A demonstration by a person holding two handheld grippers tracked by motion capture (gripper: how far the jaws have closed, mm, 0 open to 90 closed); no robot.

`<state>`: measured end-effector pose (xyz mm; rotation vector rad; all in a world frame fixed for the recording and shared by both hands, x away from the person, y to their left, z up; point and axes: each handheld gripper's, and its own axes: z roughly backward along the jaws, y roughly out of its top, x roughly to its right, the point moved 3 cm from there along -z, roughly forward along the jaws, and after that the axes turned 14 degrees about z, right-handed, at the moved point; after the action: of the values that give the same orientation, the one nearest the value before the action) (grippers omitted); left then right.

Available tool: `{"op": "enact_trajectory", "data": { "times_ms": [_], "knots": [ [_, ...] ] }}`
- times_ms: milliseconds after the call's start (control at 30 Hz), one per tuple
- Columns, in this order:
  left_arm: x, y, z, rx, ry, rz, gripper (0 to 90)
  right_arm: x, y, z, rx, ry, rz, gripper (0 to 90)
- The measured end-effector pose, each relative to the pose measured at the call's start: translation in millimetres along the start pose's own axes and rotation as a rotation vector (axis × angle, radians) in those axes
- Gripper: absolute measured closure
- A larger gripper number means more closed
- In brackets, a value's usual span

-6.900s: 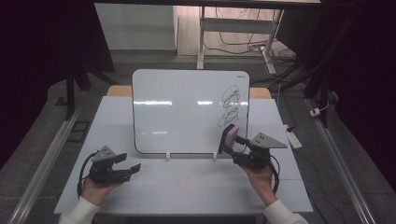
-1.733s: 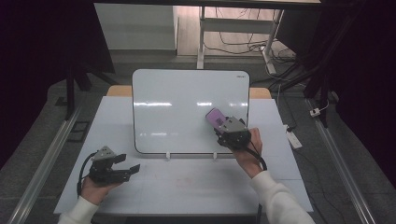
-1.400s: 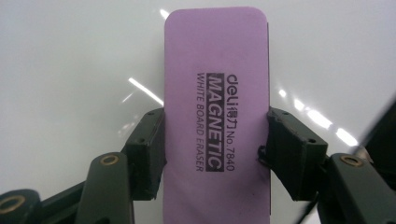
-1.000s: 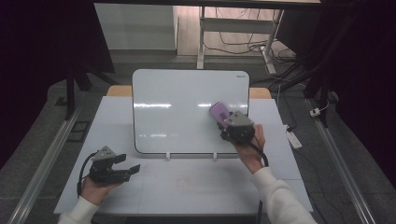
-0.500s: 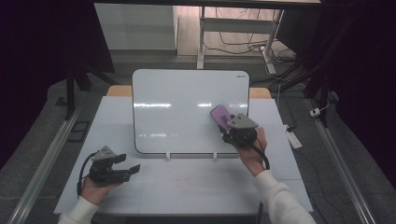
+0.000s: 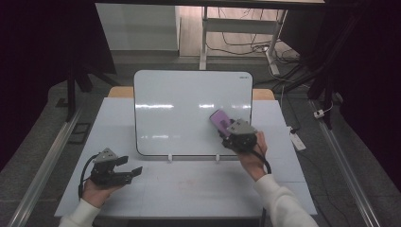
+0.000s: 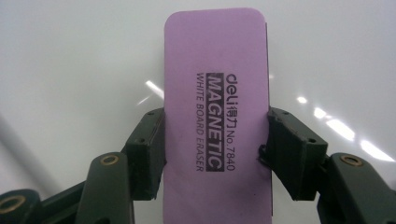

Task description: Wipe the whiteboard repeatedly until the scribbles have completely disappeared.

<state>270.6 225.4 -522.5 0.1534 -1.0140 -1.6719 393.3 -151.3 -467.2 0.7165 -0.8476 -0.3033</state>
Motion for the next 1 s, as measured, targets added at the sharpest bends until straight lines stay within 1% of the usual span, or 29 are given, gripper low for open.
{"op": "enact_trajectory", "data": {
  "times_ms": [67, 100, 133, 167, 200, 233, 300, 400, 467, 533, 600, 667, 700, 767, 800, 833, 867, 900, 1000],
  "knots": [
    [0.5, 0.1, 0.3, 0.001, -0.001, -0.002, 23.5, -15.9, 2.2, -3.0, -0.005, 0.036, 0.038, 41.0],
    [0.2, 0.0, 0.5, 0.001, -0.001, -0.001, 23.5, -21.2, 3.5, -4.1, -0.005, 0.046, 0.049, 41.0],
    [-0.3, -0.1, 0.5, 0.001, 0.001, 0.001, 23.5, -23.4, 4.6, -4.5, -0.012, 0.04, 0.067, 41.0],
    [-0.8, -0.3, 0.5, 0.002, 0.0, 0.002, 23.5, -22.5, 5.2, -4.8, -0.013, 0.045, 0.066, 41.0],
    [-1.1, -0.4, 0.6, 0.001, 0.001, 0.003, 23.5, -19.4, 5.2, -5.0, -0.007, 0.055, 0.049, 40.9],
    [-1.3, -0.5, 0.8, 0.002, 0.0, 0.003, 23.5, -14.6, 5.6, -4.8, -0.002, 0.046, 0.036, 41.0],
    [-1.0, -0.4, 1.3, 0.003, -0.002, 0.003, 23.5, -1.3, 7.9, -3.8, 0.002, 0.01, 0.015, 40.9],
    [-0.5, -0.4, 1.2, 0.003, -0.002, -0.001, 23.5, 26.8, 12.0, -3.3, 0.009, -0.04, -0.044, 40.9],
    [-0.5, -0.6, 0.9, 0.001, -0.001, -0.003, 23.5, 45.4, 15.2, -2.8, 0.014, -0.082, -0.07, 40.9],
    [-0.9, -0.6, 0.7, 0.001, -0.001, 0.0, 23.5, 61.7, 17.2, -2.6, 0.019, -0.112, -0.099, 40.9],
    [-1.4, -0.6, 0.8, 0.002, -0.001, 0.002, 23.5, 74.3, 18.2, -2.5, 0.024, -0.134, -0.122, 40.9],
    [-1.6, -0.7, 1.0, 0.002, -0.002, 0.003, 23.5, 82.3, 18.6, -2.2, 0.028, -0.147, -0.143, 40.9],
    [-1.7, -0.7, 1.2, 0.003, -0.001, 0.003, 23.5, 83.4, 18.3, -2.2, 0.032, -0.143, -0.157, 40.9],
    [-1.6, -0.6, 1.2, 0.003, -0.002, 0.003, 23.5, 80.5, 18.5, -1.7, 0.027, -0.152, -0.141, 40.9],
    [-1.6, -0.6, 1.1, 0.003, -0.003, 0.003, 23.5, 78.4, 18.7, -0.7, 0.027, -0.143, -0.141, 40.9],
    [-1.6, -0.5, 0.8, 0.002, -0.003, 0.003, 23.5, 75.9, 18.4, 0.5, 0.03, -0.114, -0.16, 41.0],
    [-1.4, -0.5, 0.4, 0.001, -0.002, 0.004, 23.5, 72.9, 17.7, 1.3, 0.045, -0.081, -0.184, 40.9],
    [-1.1, -0.4, 0.3, 0.001, -0.002, 0.003, 23.5, 69.4, 16.7, 2.8, 0.058, -0.057, -0.198, 40.9],
    [-0.7, -0.3, 0.1, 0.002, -0.001, 0.004, 23.4, 60.2, 14.7, 10.5, 0.098, -0.032, -0.205, 40.9]
  ]
}}
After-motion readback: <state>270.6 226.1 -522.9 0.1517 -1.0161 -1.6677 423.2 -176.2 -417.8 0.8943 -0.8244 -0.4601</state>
